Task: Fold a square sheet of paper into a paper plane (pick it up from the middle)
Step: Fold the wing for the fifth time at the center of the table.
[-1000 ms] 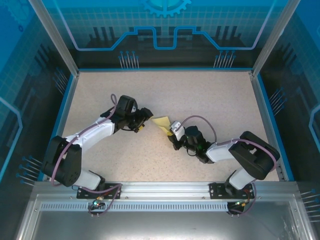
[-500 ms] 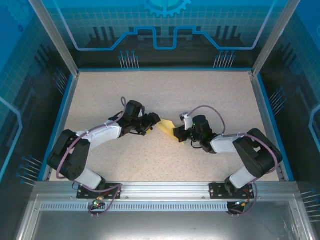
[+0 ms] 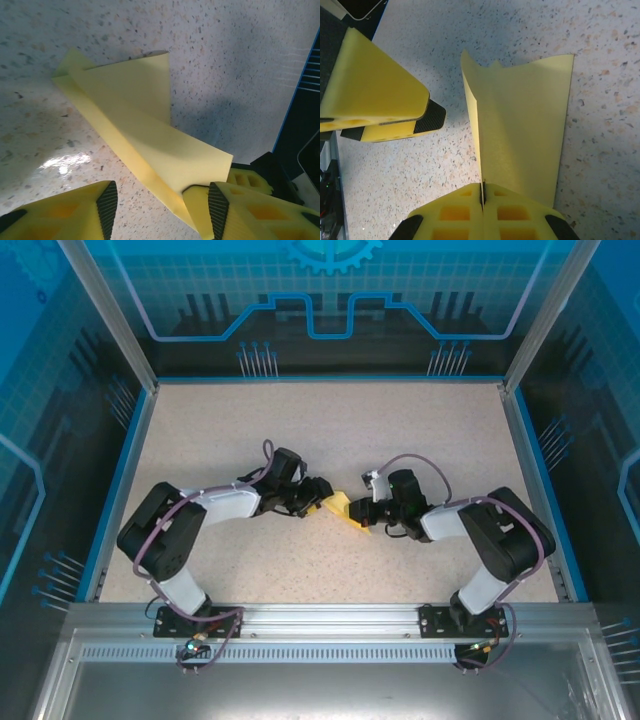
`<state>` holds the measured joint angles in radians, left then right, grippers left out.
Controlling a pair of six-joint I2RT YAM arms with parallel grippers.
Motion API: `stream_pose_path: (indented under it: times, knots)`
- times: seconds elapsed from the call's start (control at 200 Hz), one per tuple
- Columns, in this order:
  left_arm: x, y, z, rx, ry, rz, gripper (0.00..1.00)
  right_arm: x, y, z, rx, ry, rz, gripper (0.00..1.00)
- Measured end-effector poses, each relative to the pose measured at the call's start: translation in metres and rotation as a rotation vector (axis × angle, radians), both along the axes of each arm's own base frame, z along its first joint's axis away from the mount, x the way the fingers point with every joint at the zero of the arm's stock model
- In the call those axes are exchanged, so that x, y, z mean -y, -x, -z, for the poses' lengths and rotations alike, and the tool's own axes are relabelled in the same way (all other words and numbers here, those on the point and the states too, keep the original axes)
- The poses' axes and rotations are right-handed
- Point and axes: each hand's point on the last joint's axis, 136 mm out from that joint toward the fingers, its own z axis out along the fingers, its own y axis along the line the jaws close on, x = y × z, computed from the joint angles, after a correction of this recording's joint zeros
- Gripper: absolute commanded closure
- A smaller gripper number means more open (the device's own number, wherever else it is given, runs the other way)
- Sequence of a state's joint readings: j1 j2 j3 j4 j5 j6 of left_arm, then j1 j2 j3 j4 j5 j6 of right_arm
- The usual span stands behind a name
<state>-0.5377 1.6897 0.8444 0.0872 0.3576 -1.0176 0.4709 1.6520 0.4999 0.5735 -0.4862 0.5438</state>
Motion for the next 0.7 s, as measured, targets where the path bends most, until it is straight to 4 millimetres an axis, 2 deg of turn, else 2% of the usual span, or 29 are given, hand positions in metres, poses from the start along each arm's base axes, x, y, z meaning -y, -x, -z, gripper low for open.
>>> stream_pose_path:
  times: [0.3, 0.7]
  knots:
    - [0.007, -0.002, 0.006, -0.001, 0.004, 0.016, 0.63, 0.000, 0.005, 0.016, -0.083, -0.001, 0.007, 0.96]
    - [0.015, 0.001, 0.016, 0.007, -0.007, 0.052, 0.68, 0.006, -0.005, 0.016, -0.150, -0.060, 0.077, 0.99]
